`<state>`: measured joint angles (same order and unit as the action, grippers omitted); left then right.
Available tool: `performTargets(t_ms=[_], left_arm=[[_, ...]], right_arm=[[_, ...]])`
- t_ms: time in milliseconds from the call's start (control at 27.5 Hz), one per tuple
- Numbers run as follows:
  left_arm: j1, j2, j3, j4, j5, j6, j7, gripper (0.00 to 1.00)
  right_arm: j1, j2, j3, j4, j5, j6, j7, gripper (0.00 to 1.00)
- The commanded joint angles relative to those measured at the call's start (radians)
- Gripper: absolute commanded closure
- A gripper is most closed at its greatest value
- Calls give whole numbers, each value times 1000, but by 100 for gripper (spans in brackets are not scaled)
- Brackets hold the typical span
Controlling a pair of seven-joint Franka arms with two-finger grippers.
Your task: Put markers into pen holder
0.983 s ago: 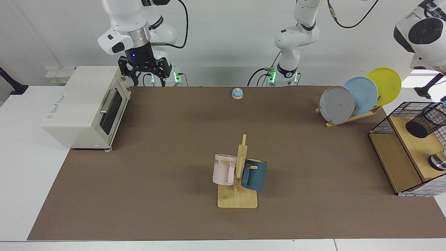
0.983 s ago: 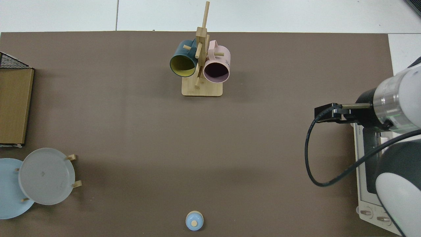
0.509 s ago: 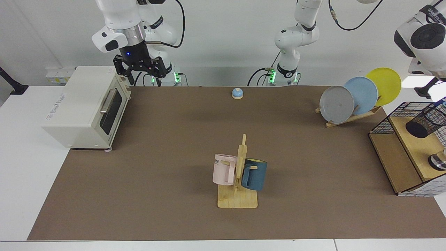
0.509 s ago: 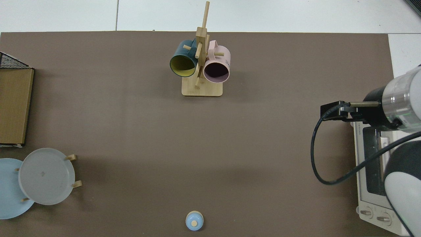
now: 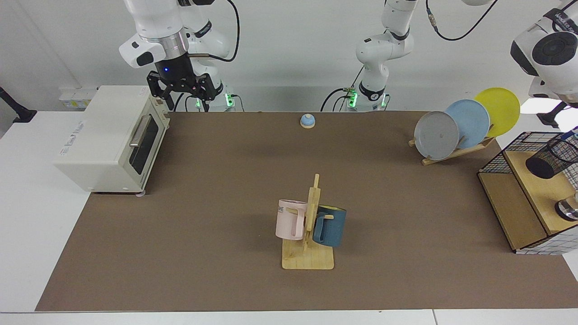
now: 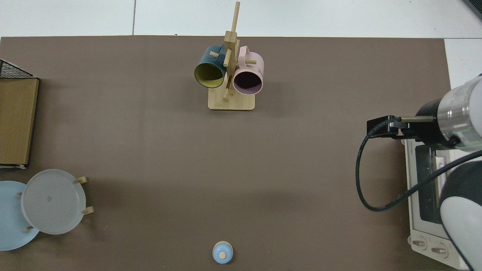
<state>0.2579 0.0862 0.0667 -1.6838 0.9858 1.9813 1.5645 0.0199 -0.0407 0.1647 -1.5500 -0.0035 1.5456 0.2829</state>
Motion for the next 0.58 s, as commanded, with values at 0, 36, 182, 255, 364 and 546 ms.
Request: performTargets(t_ms=[0, 36, 182, 255, 364, 546], left_arm=[[52, 7, -14, -8, -15, 45, -3, 100], [55, 7, -13, -13, -16, 47, -7, 100], [46, 38, -7, -27, -22, 57, -47, 100], [47, 46, -7, -27, -23, 60, -63, 100], [44, 63, 1, -28, -24, 82, -70, 100], [46, 84, 1, -30, -27, 93, -77, 100]], right_arm=[[-20, -18, 12, -21, 10, 21, -13, 0], [-21, -18, 12, -21, 10, 21, -13, 0], [-20, -18, 12, -21, 10, 21, -13, 0], [-21, -18, 12, -21, 10, 21, -13, 0], [-20, -18, 12, -21, 10, 21, -13, 0], [-20, -18, 12, -21, 10, 21, -13, 0]])
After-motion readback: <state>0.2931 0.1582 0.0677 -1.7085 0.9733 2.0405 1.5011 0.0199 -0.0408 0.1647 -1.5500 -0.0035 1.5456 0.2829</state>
